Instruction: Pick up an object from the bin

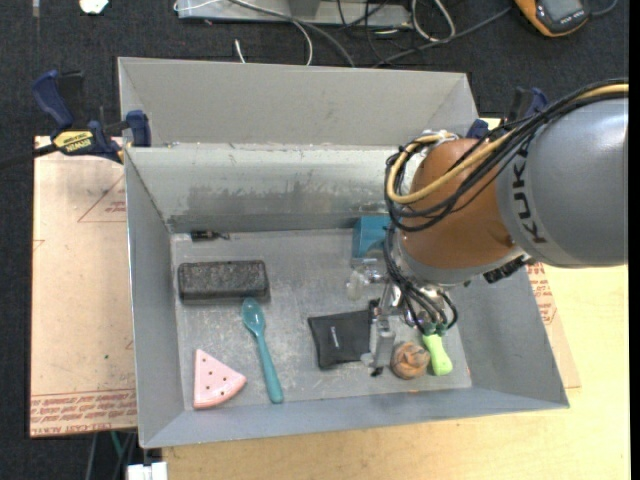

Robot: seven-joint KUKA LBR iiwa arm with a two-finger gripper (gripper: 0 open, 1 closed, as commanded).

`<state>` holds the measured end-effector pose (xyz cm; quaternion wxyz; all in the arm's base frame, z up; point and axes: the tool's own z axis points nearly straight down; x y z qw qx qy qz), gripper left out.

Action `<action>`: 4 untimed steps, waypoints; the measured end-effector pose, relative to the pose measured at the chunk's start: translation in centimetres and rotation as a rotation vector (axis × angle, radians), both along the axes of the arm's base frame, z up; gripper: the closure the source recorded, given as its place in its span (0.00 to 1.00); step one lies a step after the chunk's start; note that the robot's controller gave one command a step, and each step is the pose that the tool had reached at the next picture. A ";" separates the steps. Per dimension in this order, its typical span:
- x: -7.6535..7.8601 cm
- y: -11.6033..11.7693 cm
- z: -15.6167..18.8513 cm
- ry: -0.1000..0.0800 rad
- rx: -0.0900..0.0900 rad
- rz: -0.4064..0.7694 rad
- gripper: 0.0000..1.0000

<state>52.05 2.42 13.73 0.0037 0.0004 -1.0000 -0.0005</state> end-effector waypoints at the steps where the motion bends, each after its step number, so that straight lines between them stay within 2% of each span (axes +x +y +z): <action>1: 0.2 0.0 0.4 -0.008 0.000 -0.001 0.00; 2: 1.7 -2.5 -4.3 -0.011 0.001 0.088 0.00; 3: 1.3 -2.1 -5.8 -0.008 0.001 -0.076 0.00; 4: -2.3 -0.5 -6.7 -0.002 0.000 -0.090 1.00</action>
Offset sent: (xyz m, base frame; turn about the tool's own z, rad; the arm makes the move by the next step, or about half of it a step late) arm 0.0215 -0.0374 -0.0649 -0.1266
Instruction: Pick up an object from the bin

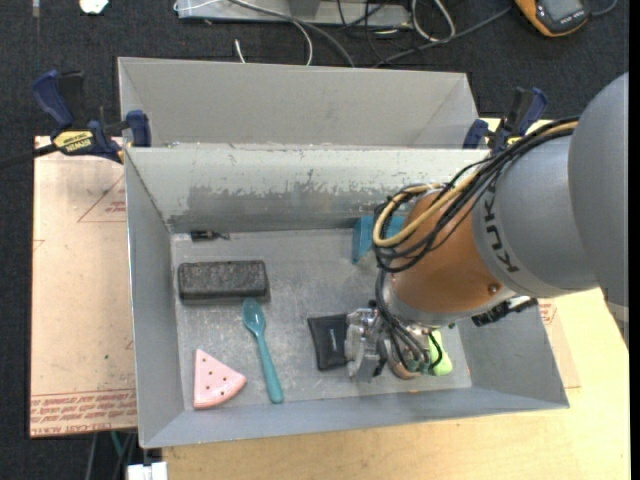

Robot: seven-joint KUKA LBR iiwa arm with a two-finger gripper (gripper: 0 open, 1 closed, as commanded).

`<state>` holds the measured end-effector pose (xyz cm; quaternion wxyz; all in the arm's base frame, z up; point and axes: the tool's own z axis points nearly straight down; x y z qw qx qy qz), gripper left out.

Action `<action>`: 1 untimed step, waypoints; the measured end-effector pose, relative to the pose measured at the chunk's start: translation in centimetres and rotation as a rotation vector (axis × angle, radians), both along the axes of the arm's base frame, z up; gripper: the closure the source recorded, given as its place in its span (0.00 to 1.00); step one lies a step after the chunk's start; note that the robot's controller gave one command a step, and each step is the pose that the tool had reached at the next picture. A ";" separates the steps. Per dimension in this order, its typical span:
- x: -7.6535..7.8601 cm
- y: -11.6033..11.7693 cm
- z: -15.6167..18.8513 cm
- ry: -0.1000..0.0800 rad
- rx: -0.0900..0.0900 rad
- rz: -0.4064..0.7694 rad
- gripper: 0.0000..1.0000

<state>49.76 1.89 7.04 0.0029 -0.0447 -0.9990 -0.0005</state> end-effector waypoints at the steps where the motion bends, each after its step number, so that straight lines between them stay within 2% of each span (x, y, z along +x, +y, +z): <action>1: 0.0 0.0 0.0 0.000 0.000 0.000 1.00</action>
Offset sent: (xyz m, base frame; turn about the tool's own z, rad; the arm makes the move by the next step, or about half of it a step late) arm 0.0135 0.0099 0.1297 0.0436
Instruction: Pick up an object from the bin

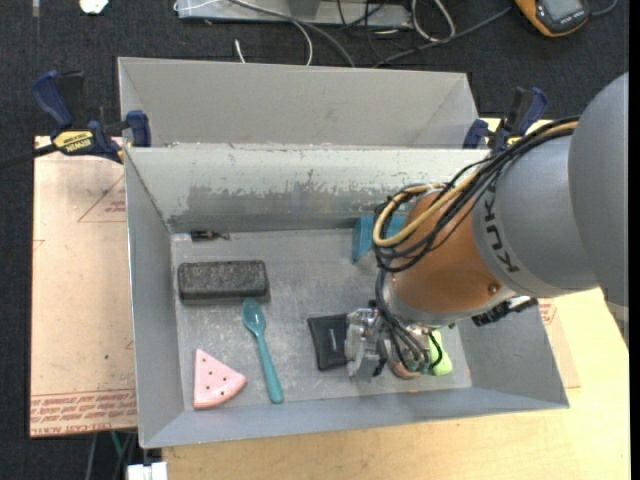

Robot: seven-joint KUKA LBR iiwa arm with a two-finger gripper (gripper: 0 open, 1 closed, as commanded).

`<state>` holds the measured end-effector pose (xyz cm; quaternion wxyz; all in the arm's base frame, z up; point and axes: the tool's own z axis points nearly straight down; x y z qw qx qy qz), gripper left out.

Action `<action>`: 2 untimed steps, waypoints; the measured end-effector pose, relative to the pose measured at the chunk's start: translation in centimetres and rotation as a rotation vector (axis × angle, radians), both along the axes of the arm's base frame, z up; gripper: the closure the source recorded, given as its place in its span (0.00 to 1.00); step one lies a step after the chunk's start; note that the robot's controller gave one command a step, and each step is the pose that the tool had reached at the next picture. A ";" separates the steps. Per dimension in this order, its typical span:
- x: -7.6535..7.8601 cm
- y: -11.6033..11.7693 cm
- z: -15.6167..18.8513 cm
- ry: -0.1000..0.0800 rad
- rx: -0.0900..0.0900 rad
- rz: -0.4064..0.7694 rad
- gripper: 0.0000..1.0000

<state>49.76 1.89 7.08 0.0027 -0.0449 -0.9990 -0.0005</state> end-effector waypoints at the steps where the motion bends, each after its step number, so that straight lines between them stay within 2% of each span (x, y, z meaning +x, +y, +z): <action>1: 0.8 0.6 7.6 0.003 0.000 -0.025 1.00; 2: 0.7 0.9 15.9 0.010 0.000 0.016 1.00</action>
Offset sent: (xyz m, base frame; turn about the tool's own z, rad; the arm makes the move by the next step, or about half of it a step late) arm 0.0058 0.0105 0.1810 -0.0324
